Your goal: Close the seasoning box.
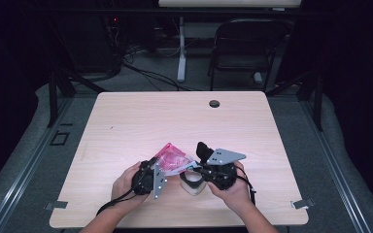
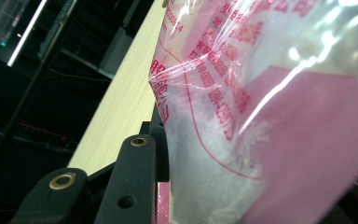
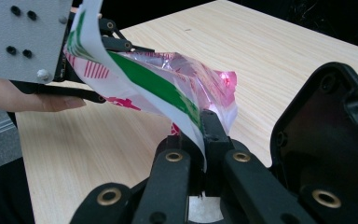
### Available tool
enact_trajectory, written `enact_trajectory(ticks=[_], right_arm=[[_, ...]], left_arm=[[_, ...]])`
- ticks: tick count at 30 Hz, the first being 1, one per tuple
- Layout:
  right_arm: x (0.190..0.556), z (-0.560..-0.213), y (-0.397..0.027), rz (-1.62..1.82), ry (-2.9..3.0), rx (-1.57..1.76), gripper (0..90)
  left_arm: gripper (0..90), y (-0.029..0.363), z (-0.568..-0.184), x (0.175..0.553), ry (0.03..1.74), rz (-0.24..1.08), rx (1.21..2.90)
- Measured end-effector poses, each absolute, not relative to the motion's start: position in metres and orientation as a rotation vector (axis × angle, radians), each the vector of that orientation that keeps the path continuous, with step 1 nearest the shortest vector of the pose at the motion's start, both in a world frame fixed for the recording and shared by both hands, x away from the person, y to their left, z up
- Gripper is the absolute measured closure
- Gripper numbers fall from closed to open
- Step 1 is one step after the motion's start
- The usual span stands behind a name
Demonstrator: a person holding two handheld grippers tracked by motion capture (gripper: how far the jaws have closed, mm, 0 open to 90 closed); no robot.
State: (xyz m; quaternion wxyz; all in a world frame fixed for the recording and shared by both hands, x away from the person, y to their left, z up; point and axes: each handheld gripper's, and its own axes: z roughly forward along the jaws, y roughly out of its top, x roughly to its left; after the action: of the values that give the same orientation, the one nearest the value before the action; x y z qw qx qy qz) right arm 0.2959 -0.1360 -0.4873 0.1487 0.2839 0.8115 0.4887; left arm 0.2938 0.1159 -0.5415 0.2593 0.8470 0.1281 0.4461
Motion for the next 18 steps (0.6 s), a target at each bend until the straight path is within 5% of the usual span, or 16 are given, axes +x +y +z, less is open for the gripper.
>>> enact_trajectory(ticks=[18], right_arm=[[0.3004,-0.4802,-0.1283,1.446,2.321,0.800,90.0]], left_arm=[[73.1,0.1188,-0.5486,0.2962,0.486,0.968,2.297]])
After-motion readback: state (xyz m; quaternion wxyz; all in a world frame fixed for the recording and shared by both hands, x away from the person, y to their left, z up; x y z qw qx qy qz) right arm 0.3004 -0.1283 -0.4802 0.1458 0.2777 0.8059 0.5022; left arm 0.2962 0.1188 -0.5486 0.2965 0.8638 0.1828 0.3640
